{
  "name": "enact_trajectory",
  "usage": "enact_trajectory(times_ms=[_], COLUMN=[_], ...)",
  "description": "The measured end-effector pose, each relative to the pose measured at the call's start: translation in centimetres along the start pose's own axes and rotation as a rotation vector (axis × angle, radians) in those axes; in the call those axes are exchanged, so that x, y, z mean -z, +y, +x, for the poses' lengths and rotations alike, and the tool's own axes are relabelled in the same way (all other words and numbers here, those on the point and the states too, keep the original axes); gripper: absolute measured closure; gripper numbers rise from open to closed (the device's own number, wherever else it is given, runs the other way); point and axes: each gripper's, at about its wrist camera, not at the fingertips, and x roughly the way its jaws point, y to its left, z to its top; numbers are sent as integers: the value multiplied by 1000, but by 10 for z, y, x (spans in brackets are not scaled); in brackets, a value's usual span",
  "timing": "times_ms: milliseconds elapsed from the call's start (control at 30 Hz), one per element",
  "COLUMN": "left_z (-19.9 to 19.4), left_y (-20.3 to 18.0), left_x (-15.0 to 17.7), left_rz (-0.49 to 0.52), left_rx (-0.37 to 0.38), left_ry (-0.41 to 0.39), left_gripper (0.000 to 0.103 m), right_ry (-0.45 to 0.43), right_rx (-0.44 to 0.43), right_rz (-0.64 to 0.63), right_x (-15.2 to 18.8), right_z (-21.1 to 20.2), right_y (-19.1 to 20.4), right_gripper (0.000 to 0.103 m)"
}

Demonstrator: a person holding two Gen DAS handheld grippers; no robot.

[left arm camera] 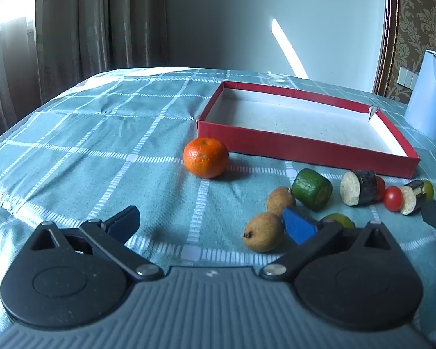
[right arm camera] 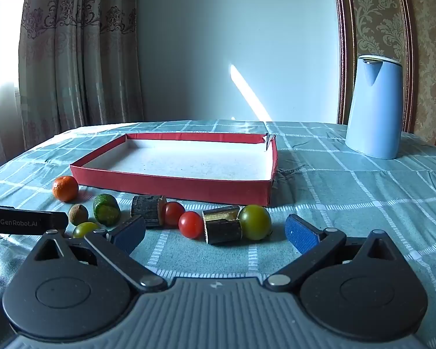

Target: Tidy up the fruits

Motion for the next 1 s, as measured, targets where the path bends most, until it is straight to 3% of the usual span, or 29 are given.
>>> enact_trajectory(times_ms=[1000], left_z=[5], left_y=[2], left_x=[2], left_rz=[1], left_rx=[-13], left_ry=[23], left_gripper=[0], right_ry=[8], right_rx=[-20], right_rz=[28], right_x=[0], right_z=[0], right_y=[-5], right_gripper=[0])
